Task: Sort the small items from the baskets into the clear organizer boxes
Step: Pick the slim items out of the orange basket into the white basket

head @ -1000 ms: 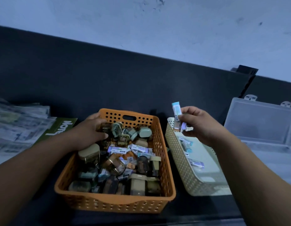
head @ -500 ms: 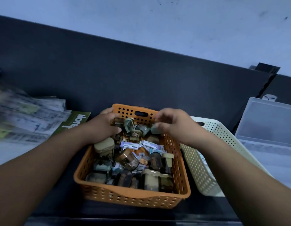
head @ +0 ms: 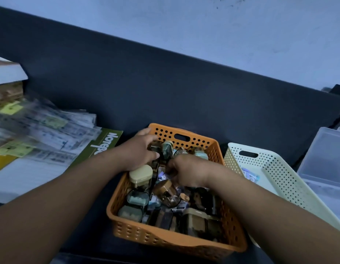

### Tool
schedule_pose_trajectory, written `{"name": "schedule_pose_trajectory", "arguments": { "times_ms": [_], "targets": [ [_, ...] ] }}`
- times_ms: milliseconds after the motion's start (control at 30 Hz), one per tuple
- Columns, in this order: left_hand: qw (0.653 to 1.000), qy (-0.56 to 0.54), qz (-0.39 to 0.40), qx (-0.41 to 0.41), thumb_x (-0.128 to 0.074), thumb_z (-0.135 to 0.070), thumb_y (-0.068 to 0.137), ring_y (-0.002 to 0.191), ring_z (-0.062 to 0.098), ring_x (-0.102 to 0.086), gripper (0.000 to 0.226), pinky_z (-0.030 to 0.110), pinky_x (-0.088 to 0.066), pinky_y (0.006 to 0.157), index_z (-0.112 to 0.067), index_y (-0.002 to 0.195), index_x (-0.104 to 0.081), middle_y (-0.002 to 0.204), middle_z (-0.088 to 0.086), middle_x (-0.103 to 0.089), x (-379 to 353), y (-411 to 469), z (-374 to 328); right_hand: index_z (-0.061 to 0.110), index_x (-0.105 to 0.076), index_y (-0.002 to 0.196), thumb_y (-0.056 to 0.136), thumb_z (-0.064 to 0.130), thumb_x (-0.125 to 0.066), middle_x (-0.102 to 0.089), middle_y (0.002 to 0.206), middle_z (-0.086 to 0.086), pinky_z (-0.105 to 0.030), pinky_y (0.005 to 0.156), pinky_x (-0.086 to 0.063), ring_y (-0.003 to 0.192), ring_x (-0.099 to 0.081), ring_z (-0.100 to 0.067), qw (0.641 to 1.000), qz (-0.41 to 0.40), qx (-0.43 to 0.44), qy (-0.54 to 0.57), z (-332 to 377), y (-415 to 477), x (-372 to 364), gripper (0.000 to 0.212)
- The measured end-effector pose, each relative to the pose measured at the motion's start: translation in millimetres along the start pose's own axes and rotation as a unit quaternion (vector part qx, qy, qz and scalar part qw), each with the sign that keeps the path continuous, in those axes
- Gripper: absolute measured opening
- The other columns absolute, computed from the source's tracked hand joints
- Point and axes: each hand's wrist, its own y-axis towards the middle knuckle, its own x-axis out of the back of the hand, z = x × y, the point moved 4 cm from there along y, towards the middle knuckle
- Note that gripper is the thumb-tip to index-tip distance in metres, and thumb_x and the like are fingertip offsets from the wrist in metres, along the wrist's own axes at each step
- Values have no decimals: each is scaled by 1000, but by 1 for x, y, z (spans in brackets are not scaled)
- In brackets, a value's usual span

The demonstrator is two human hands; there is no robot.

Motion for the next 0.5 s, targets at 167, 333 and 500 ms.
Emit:
{"name": "schedule_pose_trajectory", "arguments": {
  "times_ms": [167, 333, 500],
  "targets": [
    [1000, -1, 1, 2, -62, -25, 91, 145, 11, -13, 64, 29, -16, 116, -25, 148, -32, 159, -16, 1, 0, 0, 1, 19, -67, 103, 87, 17, -67, -66, 103, 0, -37, 88, -54, 96, -62, -18, 999, -13, 0, 53, -1, 0, -3, 17],
    [1000, 4, 4, 0, -62, -26, 91, 145, 11, -13, 64, 29, -17, 114, -26, 147, -32, 159, -16, 1, 0, 0, 0, 25, -57, 93, 87, 11, -67, -61, 94, 4, -33, 85, -53, 95, -61, -17, 991, -1, -14, 131, -14, -9, 5, 18],
    [1000, 6, 6, 2, -63, -27, 90, 145, 12, -12, 65, 29, -16, 114, -27, 147, -32, 159, -17, 2, 1, 0, 0, 22, -59, 93, 90, 15, -63, -59, 97, 4, -25, 73, -48, 88, -58, -14, 995, -38, -59, 64, -39, -21, 21, 9]
  ]
}}
